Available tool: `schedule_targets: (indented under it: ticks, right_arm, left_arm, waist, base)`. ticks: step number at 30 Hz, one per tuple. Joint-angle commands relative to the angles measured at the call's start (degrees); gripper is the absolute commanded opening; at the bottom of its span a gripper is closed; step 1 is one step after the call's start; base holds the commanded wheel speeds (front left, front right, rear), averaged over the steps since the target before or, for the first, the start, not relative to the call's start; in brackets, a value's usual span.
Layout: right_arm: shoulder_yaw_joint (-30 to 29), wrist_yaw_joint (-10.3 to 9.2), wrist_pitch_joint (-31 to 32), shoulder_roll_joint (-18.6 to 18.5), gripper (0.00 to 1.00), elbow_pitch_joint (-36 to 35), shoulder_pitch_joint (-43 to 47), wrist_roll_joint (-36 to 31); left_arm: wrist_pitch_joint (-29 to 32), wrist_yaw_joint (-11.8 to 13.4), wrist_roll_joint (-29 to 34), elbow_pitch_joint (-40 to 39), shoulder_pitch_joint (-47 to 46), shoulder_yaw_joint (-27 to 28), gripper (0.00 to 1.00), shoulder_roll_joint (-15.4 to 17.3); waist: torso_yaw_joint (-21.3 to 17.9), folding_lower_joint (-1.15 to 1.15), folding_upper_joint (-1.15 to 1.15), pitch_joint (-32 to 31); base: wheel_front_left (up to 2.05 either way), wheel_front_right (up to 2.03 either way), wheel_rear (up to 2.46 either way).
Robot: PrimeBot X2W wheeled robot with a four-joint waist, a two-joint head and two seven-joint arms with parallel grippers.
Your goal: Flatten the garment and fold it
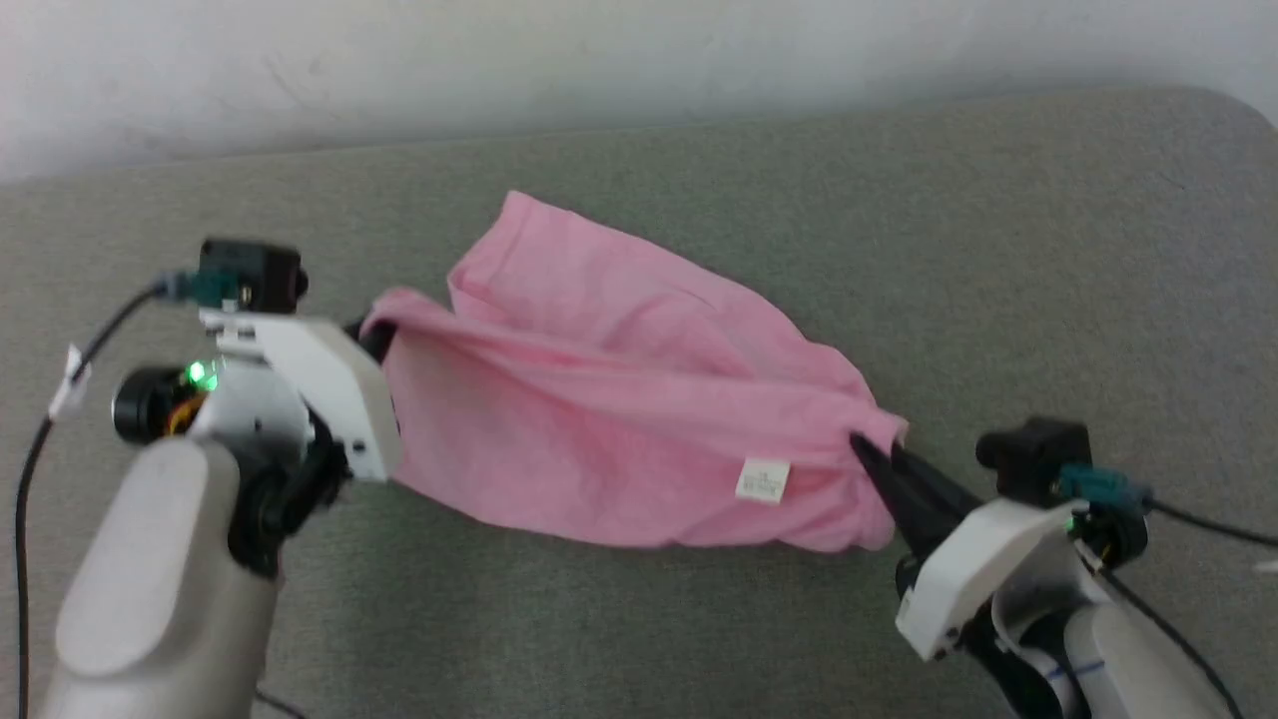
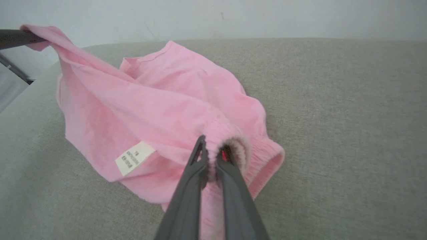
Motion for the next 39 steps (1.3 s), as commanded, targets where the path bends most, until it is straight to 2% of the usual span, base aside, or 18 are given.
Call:
schedule_targets:
  ticks: [1, 8, 17, 18, 19, 20, 21, 27, 32, 35, 39]
  right_arm:
    - [0.0, -0.05, -1.2, 0.3, 0.00, 1.2, -2.3, 0.8]
    - [0.8, -0.05, -5.1, 1.5, 0.00, 8.9, -11.9, 4.0]
    - [6.5, -0.05, -9.5, 2.4, 0.01, 17.0, -20.2, 8.1]
    - [7.3, -0.05, -10.2, 2.4, 0.16, 17.7, -20.8, 8.4]
    - [8.0, -0.05, -10.8, 2.4, 0.36, 18.3, -21.3, 8.7]
    - [8.8, -0.05, -11.5, 2.3, 0.78, 18.8, -21.8, 8.9]
    - [9.5, -0.05, -12.2, 2.2, 1.00, 19.1, -22.1, 9.1]
    - [12.1, -0.05, -17.9, -0.4, 1.00, 18.8, -21.3, 8.4]
    - [9.3, -0.05, -21.9, -2.9, 1.00, 14.7, -16.9, 5.9]
    - [5.6, -0.05, -21.9, -3.3, 1.00, 10.9, -12.8, 3.7]
    - [0.4, -0.05, -19.6, -2.3, 1.00, 4.7, -6.9, 0.2]
  left_arm:
    - [0.8, -0.6, -0.4, 2.2, -3.2, -0.3, 0.00, -0.2]
    - [5.3, -1.9, 0.9, 16.3, -18.5, -2.1, 0.00, 0.2]
    - [4.1, -2.1, 2.9, 31.8, -29.2, -3.3, 0.00, -0.1]
    - [3.6, -2.4, 2.7, 33.3, -29.6, -3.4, 0.11, -0.3]
    - [3.1, -2.6, 2.6, 34.5, -30.0, -3.5, 0.50, -0.6]
    - [2.4, -2.8, 2.6, 35.7, -30.3, -3.6, 1.00, -0.7]
    - [1.5, -3.1, 2.6, 36.7, -30.5, -3.7, 1.00, -1.0]
    - [-6.3, -4.3, 1.4, 40.0, -30.4, -3.2, 1.00, -2.8]
    - [-10.3, -5.0, 0.4, 38.7, -28.0, -3.2, 1.00, -3.1]
    - [-10.6, -5.4, -0.3, 37.0, -26.0, -3.4, 1.00, -2.7]
    - [-7.3, -5.8, -0.8, 34.1, -24.1, -4.7, 1.00, -0.9]
  waist:
    - [-3.6, -0.02, 0.00, 4.1]
    - [-7.8, -0.02, 0.00, 9.6]
    - [-11.7, -0.02, 0.00, 14.6]
    - [-11.9, -0.02, 0.00, 14.7]
    - [-12.0, -0.02, 0.00, 14.8]
    - [-12.1, -0.02, 0.00, 14.8]
    - [-12.0, -0.02, 0.00, 14.7]
    - [-10.1, -0.02, 0.00, 12.4]
    - [-7.7, -0.02, 0.00, 8.7]
    - [-6.1, -0.02, 0.00, 6.3]
    - [-4.9, -0.02, 0.00, 3.8]
  base:
    - [0.00, 0.00, 0.00]
    - [0.00, 0.00, 0.00]
    - [0.00, 0.00, 0.00]
    - [0.00, 0.00, 0.00]
    - [0.00, 0.00, 0.00]
    - [0.00, 0.00, 0.00]
    - [0.00, 0.00, 0.00]
    - [0.00, 0.00, 0.00]
    - [0.00, 0.00, 0.00]
    - [0.00, 0.00, 0.00]
    - [0.00, 0.00, 0.00]
